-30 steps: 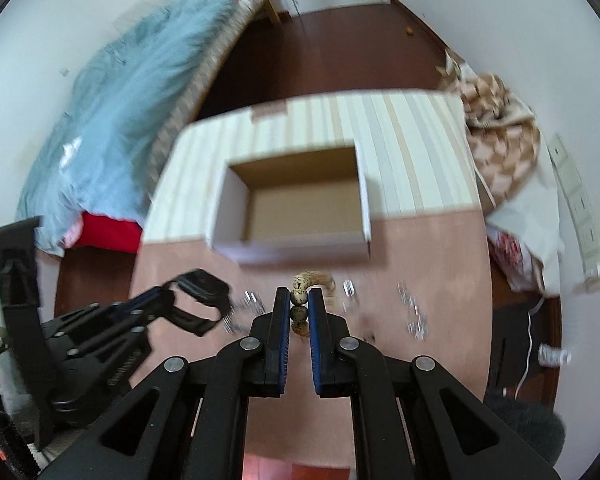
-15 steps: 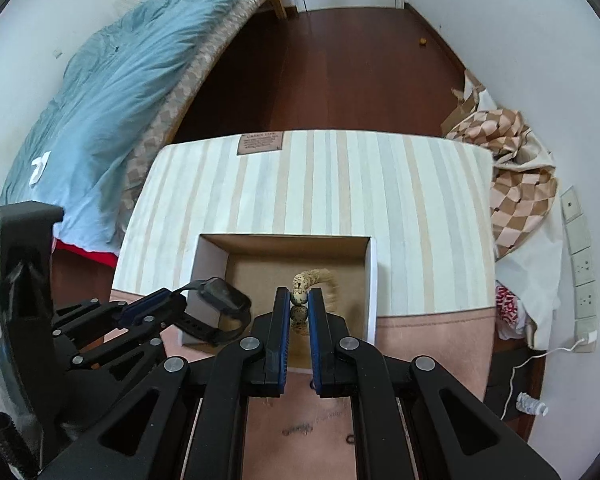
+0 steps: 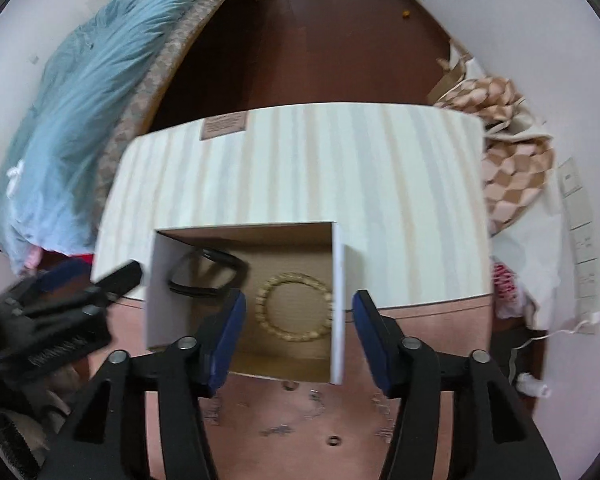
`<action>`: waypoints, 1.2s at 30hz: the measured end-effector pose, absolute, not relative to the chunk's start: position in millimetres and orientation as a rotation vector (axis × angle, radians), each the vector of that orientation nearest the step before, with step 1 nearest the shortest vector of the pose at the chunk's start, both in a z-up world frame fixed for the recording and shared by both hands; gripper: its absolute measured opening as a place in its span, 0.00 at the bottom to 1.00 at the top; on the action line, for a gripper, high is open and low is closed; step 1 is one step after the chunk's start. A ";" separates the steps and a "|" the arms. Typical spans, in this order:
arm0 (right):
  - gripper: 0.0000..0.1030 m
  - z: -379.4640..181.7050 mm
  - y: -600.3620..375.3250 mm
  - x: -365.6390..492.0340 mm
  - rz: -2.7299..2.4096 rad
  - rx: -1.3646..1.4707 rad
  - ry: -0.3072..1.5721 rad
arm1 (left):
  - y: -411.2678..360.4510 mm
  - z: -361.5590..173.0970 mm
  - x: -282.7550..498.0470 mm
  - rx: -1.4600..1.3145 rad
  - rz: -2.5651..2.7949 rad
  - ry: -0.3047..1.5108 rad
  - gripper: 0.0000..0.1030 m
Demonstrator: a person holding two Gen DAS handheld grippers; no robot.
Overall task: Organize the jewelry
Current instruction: 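Lower both items into the box and open both tools, then withdraw both open tools from the box back over the table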
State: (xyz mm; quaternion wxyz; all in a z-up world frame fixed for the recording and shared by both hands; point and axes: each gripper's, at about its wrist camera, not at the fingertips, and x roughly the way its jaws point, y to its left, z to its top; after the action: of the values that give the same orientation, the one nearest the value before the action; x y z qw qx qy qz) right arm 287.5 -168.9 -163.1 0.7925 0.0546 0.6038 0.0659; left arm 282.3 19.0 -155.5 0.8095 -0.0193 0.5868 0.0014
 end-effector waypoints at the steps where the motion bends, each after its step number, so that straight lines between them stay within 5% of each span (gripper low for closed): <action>1: 0.77 -163.2 -168.8 283.5 0.125 0.093 1.292 | 21.2 -154.4 279.4 -0.036 0.015 1.238 0.99; 2: 0.86 -163.7 -167.8 279.0 0.110 0.064 1.285 | 23.3 -153.9 276.0 -0.028 0.029 1.224 0.99; 8: 0.97 -177.5 -158.6 258.4 0.076 -0.032 1.278 | 31.5 -163.2 253.0 0.008 0.089 1.191 1.00; 18: 0.97 -177.7 -159.9 237.1 0.019 -0.035 1.244 | 25.7 -163.1 224.0 0.029 0.083 1.193 1.00; 36: 0.97 -83.4 -167.6 162.0 -0.024 -0.043 1.034 | 17.4 -80.1 150.9 0.007 0.088 1.008 1.00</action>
State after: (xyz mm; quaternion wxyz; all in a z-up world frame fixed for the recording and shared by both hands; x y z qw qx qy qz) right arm 162.0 -167.6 -83.4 0.8689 -0.0204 0.4944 -0.0115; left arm 150.9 17.4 -80.1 0.8747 0.0031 0.4828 0.0420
